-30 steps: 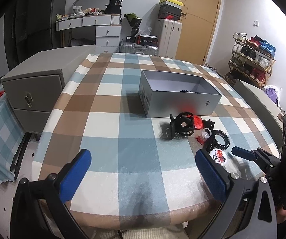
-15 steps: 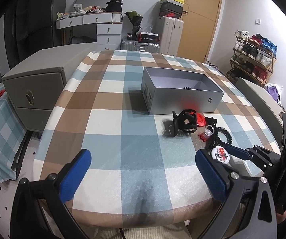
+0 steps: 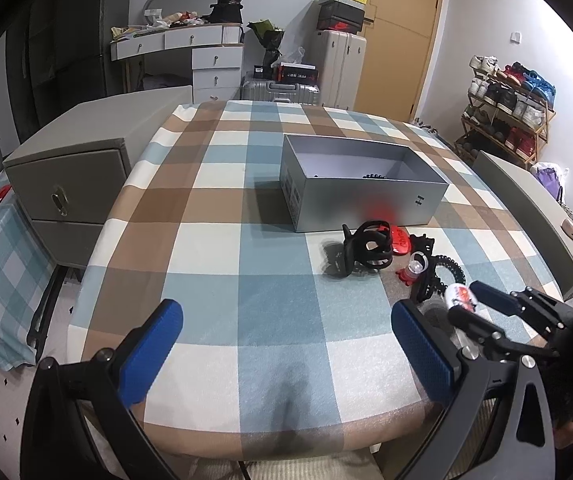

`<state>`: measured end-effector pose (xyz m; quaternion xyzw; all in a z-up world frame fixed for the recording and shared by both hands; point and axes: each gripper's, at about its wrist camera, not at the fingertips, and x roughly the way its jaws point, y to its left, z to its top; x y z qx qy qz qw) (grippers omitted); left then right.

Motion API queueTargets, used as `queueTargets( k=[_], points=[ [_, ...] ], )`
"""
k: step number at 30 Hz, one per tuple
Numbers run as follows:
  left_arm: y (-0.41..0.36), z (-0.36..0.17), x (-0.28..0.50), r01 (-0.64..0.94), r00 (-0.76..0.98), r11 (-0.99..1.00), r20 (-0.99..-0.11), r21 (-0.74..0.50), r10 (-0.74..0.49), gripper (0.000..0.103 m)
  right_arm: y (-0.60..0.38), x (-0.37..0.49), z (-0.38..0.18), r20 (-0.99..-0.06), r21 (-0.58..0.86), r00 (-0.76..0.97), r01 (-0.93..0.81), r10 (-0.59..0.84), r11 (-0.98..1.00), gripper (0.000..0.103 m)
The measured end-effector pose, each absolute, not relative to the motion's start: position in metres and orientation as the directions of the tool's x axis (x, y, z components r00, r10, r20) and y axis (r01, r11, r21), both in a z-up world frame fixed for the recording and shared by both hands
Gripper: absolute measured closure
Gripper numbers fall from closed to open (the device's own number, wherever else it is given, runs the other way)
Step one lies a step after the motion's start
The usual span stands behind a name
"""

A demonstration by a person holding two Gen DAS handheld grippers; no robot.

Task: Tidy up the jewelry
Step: 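Grasp the small red-and-clear ring with the left tool while the right tool moves over the white badge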

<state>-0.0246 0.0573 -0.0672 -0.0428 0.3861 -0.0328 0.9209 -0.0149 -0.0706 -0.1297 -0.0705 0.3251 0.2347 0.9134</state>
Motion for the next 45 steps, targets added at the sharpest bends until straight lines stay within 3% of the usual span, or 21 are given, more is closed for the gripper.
queueTargets(
  k=[10,25,29,37,40,45],
  points=[
    [0.031,-0.065,-0.008,0.090,0.678,0.991,-0.723,-0.096,-0.132,0.001,-0.115,-0.019,-0.114,-0.567,0.119,0.721,-0.407,0.399,0.905,0.061],
    [-0.033,-0.078,0.026,0.267,0.558,0.946,-0.770,-0.186,-0.309,0.002,-0.168,-0.021,-0.107,-0.537,0.206,0.755,-0.315,0.376,0.926,0.061],
    [-0.035,-0.080,0.032,0.279,0.529,0.937,-0.782,-0.208,-0.331,0.015,-0.170,-0.019,-0.108,-0.539,0.206,0.753,-0.317,0.378,0.926,0.061],
    [-0.025,-0.086,0.042,0.256,0.476,0.921,-0.790,-0.295,-0.385,0.026,-0.170,-0.018,-0.111,-0.535,0.213,0.751,-0.325,0.388,0.921,0.061],
    [-0.022,-0.089,0.046,0.251,0.451,0.912,-0.795,-0.324,-0.407,0.038,-0.171,-0.017,-0.112,-0.534,0.219,0.750,-0.323,0.390,0.921,0.061],
    [-0.020,-0.090,0.047,0.242,0.440,0.907,-0.794,-0.346,-0.420,0.046,-0.172,-0.016,-0.114,-0.532,0.233,0.749,-0.319,0.395,0.919,0.061]
  ],
)
